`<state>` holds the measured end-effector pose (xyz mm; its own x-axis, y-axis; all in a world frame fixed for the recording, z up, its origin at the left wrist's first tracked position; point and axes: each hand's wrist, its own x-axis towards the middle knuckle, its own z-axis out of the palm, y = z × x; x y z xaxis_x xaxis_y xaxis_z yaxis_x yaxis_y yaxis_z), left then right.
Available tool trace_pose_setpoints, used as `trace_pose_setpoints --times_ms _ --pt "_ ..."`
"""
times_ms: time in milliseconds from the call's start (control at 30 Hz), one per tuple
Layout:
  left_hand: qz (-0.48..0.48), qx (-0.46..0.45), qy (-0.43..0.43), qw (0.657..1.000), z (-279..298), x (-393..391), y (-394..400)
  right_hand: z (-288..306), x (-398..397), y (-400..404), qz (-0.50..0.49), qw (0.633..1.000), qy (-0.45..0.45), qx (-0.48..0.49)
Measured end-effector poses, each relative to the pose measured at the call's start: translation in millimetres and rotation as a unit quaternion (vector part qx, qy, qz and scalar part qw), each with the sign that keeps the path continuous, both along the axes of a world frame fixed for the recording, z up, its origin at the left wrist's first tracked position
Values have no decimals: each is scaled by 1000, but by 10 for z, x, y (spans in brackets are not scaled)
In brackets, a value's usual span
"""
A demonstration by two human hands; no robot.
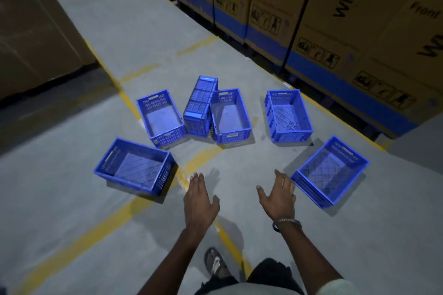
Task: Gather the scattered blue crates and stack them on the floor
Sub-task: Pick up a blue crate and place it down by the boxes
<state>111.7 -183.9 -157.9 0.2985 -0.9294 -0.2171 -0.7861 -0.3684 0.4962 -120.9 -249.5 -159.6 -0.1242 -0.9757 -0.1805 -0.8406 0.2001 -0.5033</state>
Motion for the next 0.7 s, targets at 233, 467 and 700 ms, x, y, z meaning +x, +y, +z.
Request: trace_pose_setpoints --times_ms 233,467,700 --pt "-7 40 10 999 -218 271 -686 -226 271 -712 -11 1000 -24 -10" --pt "9 59 5 998 -438 513 -1718 -466 576 -1929 -12 998 -53 -14" --pt "40 103 -4 994 -488 680 -3033 -501 970 -3445 72 997 -35 3"
